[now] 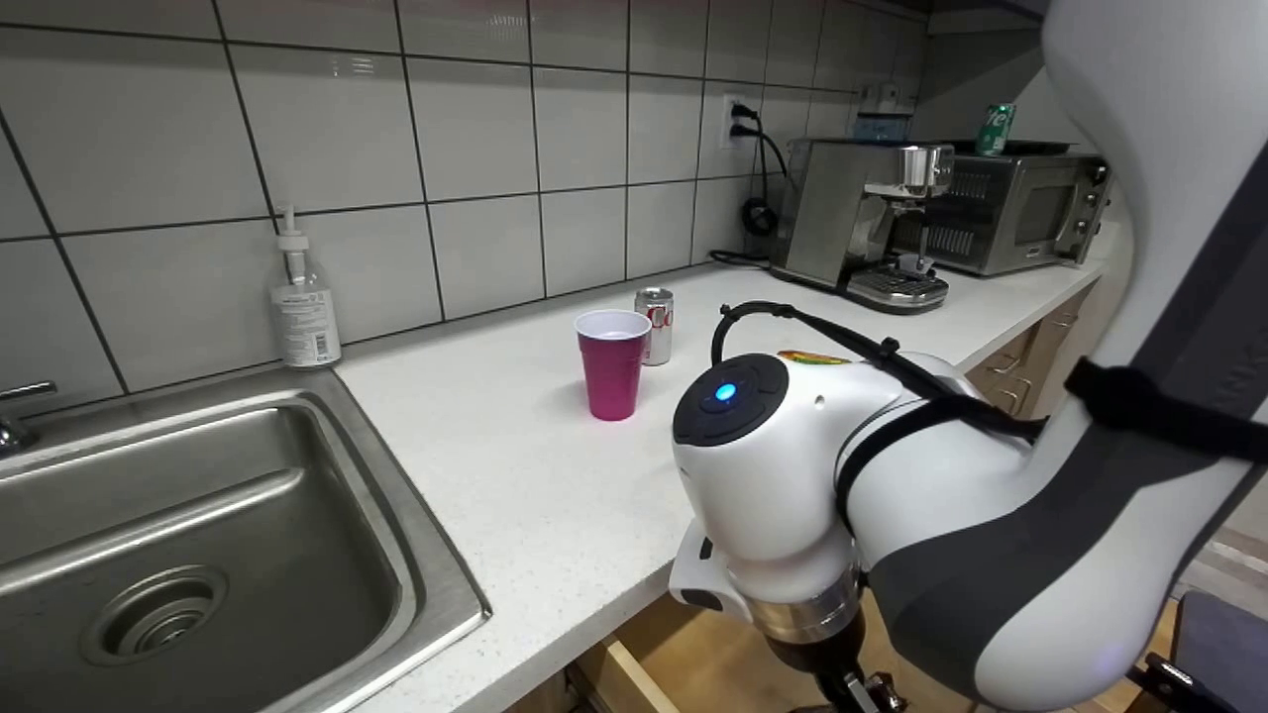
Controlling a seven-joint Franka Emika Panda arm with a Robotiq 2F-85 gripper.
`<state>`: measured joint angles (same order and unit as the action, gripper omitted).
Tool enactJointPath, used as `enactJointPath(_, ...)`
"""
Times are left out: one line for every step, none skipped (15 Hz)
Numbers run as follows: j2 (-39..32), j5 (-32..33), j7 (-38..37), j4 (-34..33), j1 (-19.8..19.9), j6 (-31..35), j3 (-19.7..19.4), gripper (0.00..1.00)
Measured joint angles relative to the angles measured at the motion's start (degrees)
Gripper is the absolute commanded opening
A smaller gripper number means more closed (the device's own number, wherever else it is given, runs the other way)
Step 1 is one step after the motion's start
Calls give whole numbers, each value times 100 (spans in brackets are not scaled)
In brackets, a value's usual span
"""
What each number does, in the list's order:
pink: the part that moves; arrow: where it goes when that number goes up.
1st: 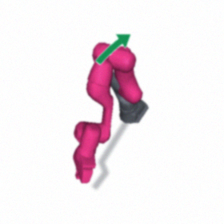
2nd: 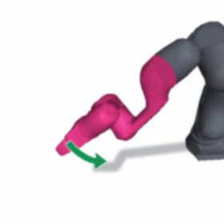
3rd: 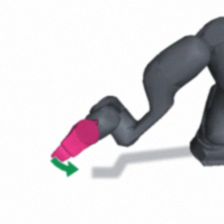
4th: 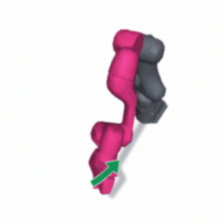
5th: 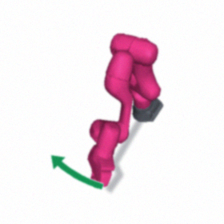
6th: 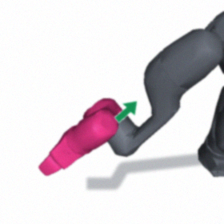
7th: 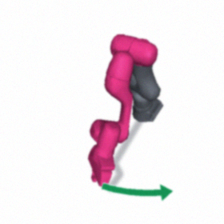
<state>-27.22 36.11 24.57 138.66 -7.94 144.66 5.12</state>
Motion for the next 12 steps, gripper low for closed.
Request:
enactJointPath(0, 0, -9, -5, 0, 0, -8, 69)
enactJointPath(1, 0, -19, -9, 0, 0, -14, 78)
enactJointPath(6, 0, -24, -9, 0, 0, -18, 84)
enactJointPath(25, -2, -25, -9, 4, -1, -22, 93)
enactJointPath(65, -17, -25, -9, 15, -6, -23, 99)
enactJointPath(136, -55, -23, -8, 35, -20, -23, 100)
enactJointPath(228, -114, -13, -8, 62, -44, -22, 100)
enactJointPath(341, -203, 11, -8, 96, -88, -20, 100)
enactJointPath(475, -335, 72, -8, 135, -156, -15, 100)
enactJointPath(617, -480, 148, -9, 175, -236, -7, 100)
enactJointPath(771, -639, 228, -10, 214, -343, 1, 100)
enactJointPath(918, -803, 317, -13, 246, -448, 4, 100)
